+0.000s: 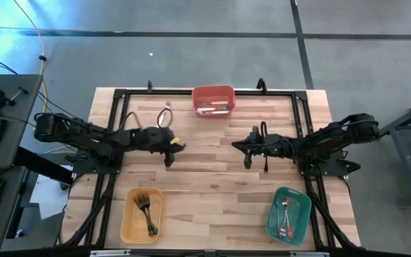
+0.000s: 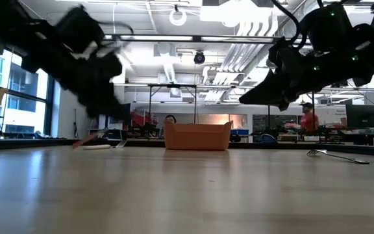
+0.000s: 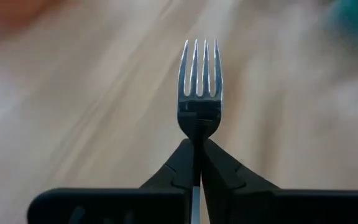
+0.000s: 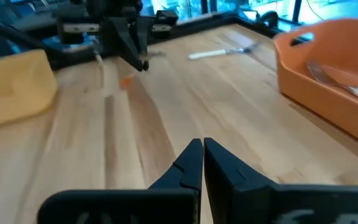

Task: Sort silverware by color (type)
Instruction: Put the orange fork into the green bin

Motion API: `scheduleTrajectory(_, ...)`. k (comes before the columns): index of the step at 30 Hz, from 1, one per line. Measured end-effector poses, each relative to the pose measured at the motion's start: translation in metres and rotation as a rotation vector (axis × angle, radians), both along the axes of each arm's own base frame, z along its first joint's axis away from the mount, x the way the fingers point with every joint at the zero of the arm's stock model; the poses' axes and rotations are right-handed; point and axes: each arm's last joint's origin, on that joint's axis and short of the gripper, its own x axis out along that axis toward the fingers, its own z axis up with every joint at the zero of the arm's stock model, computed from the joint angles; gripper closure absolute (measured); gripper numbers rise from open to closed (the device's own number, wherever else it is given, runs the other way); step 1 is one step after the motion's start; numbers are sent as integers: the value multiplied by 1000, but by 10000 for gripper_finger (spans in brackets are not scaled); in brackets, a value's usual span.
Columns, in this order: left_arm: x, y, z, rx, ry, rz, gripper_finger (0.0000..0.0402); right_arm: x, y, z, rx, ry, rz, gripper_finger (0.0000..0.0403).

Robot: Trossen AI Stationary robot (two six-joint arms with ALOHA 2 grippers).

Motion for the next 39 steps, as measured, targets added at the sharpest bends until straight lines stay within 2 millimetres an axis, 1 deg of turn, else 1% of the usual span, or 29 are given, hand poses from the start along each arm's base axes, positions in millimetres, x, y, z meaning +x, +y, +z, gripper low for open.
scheduleTrajectory(3, 2, -8, 9, 15, -284, -55, 398, 12, 8, 7, -7, -41, 14, 399)
scheduleTrajectory(5, 1, -12, 18, 24, -443, -72, 398, 27, 14, 10, -24, -49, 42, 391)
scheduleTrajectory(7, 3, -16, 26, 38, -545, -96, 398, 46, 20, 14, -39, -57, 65, 377)
scheduleTrajectory(12, 7, -26, 40, 112, -640, -168, 399, 101, 28, 22, -40, -100, 121, 314)
scheduleTrajectory(15, 7, -29, 46, 141, -695, -181, 400, 128, 28, 29, -43, -140, 137, 270)
scheduleTrajectory(19, 7, -29, 49, 157, -728, -184, 400, 154, 29, 39, -78, -188, 144, 225)
scheduleTrajectory(22, 7, -29, 51, 169, -747, -181, 400, 168, 30, 48, -90, -227, 147, 214)
scheduleTrajectory(25, 7, -29, 51, 176, -751, -168, 400, 178, 31, 52, -117, -241, 150, 219)
scheduleTrajectory(28, 6, -29, 53, 192, -766, -168, 400, 184, 31, 55, -122, -252, 144, 244)
scheduleTrajectory(31, 6, -30, 54, 199, -773, -171, 400, 186, 30, 57, -126, -253, 101, 295)
scheduleTrajectory(34, 6, -29, 53, 206, -767, -152, 398, 186, 31, 56, -128, -244, 85, 371)
scheduleTrajectory(35, 6, -29, 53, 203, -762, -142, 396, 186, 31, 56, -128, -241, 86, 386)
scheduleTrajectory(36, 7, -29, 52, 197, -758, -136, 394, 186, 31, 55, -128, -235, 85, 392)
scheduleTrajectory(39, 6, -29, 51, 183, -743, -127, 384, 186, 30, 53, -114, -206, 79, 387)
